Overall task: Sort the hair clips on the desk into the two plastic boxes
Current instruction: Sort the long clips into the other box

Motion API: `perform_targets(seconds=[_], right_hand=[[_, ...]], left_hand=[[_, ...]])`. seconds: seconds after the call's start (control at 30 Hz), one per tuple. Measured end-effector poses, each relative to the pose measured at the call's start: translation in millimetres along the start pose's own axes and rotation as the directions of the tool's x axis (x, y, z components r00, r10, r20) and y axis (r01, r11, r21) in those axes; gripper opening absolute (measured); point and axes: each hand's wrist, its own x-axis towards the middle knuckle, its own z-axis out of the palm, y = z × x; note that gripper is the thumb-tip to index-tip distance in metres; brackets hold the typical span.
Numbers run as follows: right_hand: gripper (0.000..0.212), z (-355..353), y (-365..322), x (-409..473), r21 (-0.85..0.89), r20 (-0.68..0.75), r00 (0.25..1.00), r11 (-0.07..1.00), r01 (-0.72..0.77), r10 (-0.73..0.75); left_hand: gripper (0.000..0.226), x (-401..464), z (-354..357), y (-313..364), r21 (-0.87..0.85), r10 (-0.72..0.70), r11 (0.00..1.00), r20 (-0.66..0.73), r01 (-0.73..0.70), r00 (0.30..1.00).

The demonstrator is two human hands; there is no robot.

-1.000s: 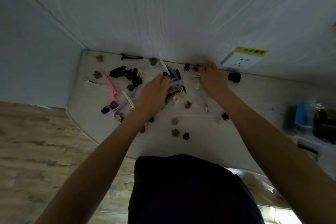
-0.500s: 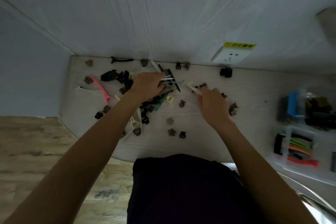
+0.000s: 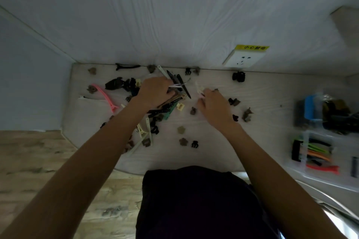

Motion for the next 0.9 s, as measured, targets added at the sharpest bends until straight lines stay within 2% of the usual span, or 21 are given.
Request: perform_targets(seconds=[0.17, 0.3, 0.47, 0.63, 0.73, 0.9], right_hand=[[0.024, -2, -29, 44, -0.001, -0.011, 0.993, 0.993, 0.117, -0.117], [0.030, 6, -37, 69, -0.106, 0.095, 0.984, 0.982, 0.159, -0.150], [0.031, 7, -33, 75, -0.162, 0.178, 0.973, 0.971, 0.175, -0.146], [0.034, 9, -29, 71, -0.254, 0.219, 0.955, 0.934, 0.252, -0.199], [0.029, 13, -26, 66, -0.275, 0.179, 0.970, 0.939, 0.208, -0.163], [0.027, 9, -12, 63, -0.168, 0.151, 0.988, 0.984, 0.051, -0.026]], left_hand=[[0.050, -14, 6, -3, 0.012, -0.009, 1.000, -0.062, 0.010, 0.998], [0.056, -20, 11, -4, -0.022, -0.064, 0.998, -0.086, 0.063, 0.994], [0.047, -17, 10, -1, -0.069, -0.149, 0.987, -0.072, 0.144, 0.986], [0.040, -12, 11, 1, -0.024, -0.121, 0.993, -0.102, 0.119, 0.987], [0.041, -11, 11, 2, -0.034, -0.122, 0.992, -0.094, 0.119, 0.988], [0.036, -7, 8, 6, -0.062, -0.127, 0.991, -0.088, 0.122, 0.988]])
